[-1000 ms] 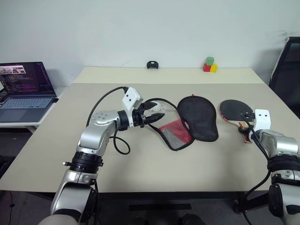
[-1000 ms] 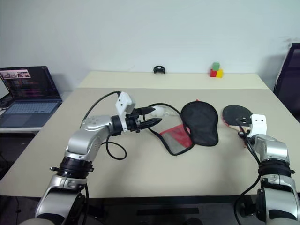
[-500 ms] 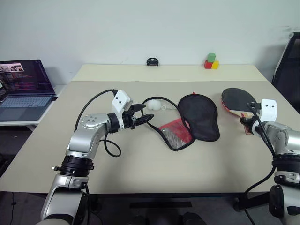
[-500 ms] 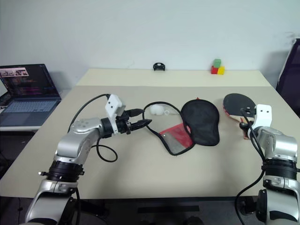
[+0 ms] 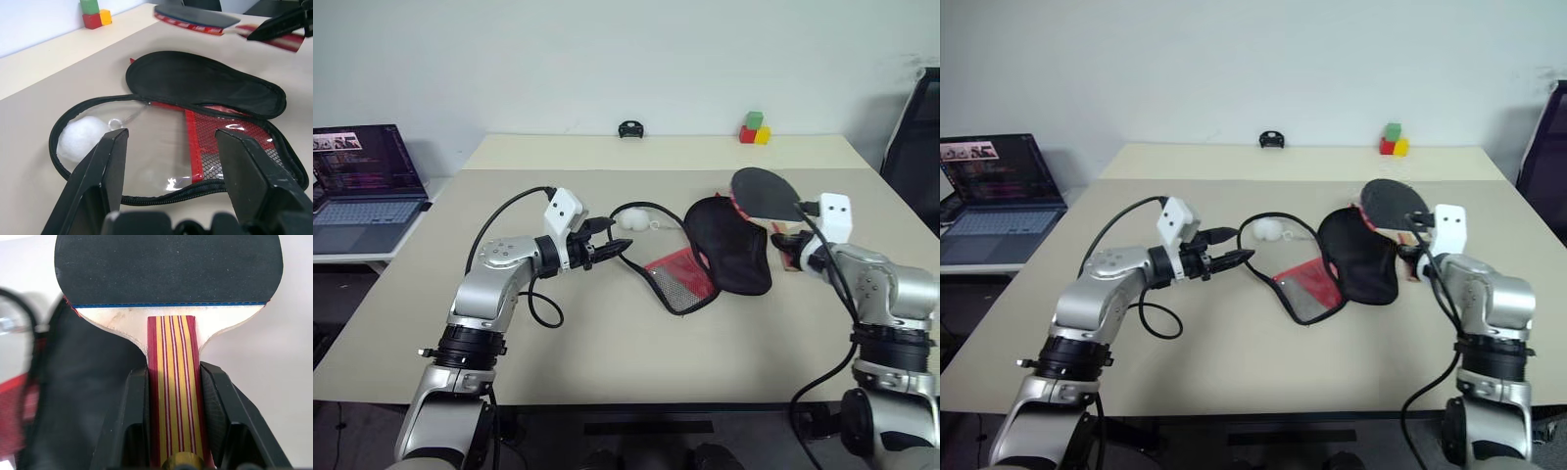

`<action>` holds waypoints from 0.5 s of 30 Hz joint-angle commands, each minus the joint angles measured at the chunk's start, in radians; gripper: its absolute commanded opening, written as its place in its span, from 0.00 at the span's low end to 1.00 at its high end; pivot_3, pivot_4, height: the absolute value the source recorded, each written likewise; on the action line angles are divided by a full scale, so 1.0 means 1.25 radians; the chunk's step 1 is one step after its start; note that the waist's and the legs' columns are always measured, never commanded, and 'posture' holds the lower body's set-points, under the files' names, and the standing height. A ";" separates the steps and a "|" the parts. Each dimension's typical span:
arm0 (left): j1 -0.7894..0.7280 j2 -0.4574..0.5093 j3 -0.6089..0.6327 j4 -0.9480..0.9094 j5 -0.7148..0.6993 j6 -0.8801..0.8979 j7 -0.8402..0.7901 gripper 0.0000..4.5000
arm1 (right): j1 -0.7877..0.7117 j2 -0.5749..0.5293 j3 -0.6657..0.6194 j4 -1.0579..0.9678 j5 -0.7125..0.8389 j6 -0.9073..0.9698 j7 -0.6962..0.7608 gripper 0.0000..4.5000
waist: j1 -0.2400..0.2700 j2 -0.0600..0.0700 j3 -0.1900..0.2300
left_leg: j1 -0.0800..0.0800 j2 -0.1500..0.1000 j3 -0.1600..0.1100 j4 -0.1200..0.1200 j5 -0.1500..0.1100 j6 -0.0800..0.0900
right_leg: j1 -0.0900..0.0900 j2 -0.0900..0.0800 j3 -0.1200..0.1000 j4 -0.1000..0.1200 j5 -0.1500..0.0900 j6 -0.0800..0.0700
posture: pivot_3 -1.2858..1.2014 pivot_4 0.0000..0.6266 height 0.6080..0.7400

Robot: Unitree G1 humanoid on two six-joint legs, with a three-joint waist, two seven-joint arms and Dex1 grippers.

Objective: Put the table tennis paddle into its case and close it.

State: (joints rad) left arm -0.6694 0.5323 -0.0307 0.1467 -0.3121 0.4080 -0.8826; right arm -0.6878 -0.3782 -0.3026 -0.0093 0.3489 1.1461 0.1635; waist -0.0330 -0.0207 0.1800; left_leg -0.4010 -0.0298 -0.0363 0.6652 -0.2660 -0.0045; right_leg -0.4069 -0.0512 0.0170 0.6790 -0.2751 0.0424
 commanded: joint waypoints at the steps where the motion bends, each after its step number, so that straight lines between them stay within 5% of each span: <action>1: -0.003 0.008 0.024 -0.037 -0.006 -0.006 0.007 0.68 | -0.029 0.031 0.022 -0.037 0.006 -0.016 -0.013 0.24 | 0.001 0.000 0.000 | 0.000 0.000 0.000 0.000 0.000 0.000 | 0.000 0.000 0.000 0.000 0.000 0.000 | 0.52 0.24 1.00; 15: 0.011 0.007 0.027 -0.051 -0.010 -0.003 0.021 0.68 | -0.064 0.082 0.079 0.129 -0.043 -0.128 -0.025 0.24 | 0.001 0.000 0.000 | 0.000 0.000 0.001 0.000 0.000 0.000 | 0.000 0.000 0.000 0.000 0.000 0.000 | 0.52 0.24 1.00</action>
State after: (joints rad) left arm -0.6491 0.5326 -0.0290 0.1246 -0.3126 0.4093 -0.8611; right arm -0.7330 -0.2741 -0.2038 0.1776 0.2953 1.0344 0.1290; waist -0.0321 -0.0206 0.1801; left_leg -0.4010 -0.0301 -0.0355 0.6650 -0.2660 -0.0046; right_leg -0.4075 -0.0512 0.0165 0.6789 -0.2751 0.0424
